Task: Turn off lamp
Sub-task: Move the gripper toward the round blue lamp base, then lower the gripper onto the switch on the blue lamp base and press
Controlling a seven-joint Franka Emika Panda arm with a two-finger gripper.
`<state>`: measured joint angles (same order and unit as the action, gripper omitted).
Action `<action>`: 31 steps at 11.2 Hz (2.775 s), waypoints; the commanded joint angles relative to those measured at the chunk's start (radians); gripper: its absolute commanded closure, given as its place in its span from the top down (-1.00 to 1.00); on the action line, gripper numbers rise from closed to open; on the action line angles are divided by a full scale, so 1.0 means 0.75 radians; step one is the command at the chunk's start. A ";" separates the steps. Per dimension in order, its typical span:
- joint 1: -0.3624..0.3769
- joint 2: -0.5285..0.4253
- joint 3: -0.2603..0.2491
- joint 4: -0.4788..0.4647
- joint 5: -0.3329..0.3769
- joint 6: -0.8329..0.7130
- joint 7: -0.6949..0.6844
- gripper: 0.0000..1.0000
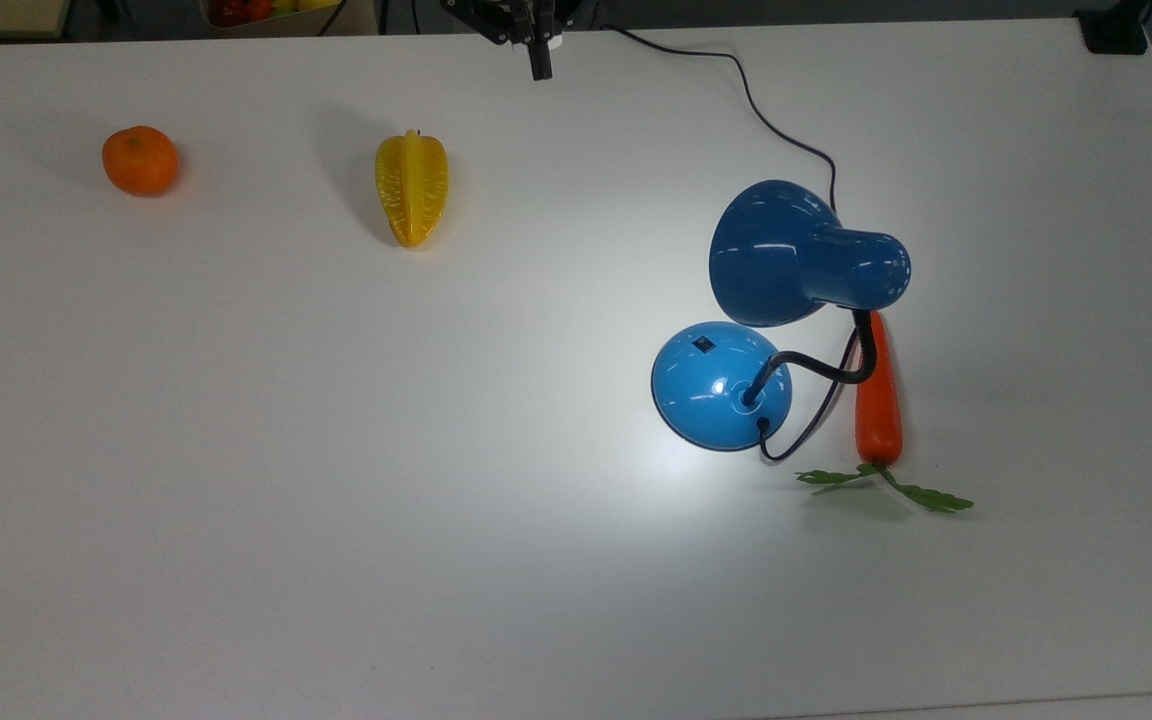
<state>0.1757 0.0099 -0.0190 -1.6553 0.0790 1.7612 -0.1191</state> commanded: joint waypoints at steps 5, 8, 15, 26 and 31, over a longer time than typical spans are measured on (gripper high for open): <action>0.003 0.040 0.084 -0.051 0.021 0.030 -0.197 -1.00; 0.009 0.097 0.109 -0.092 0.021 0.177 -0.177 -1.00; 0.015 0.218 0.183 -0.194 0.021 0.560 -0.134 -1.00; 0.097 0.504 0.183 -0.184 -0.005 0.971 -0.034 -1.00; 0.115 0.576 0.181 -0.184 -0.028 1.063 0.016 -1.00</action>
<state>0.2459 0.4263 0.1227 -1.7930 0.0756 2.5273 -0.1538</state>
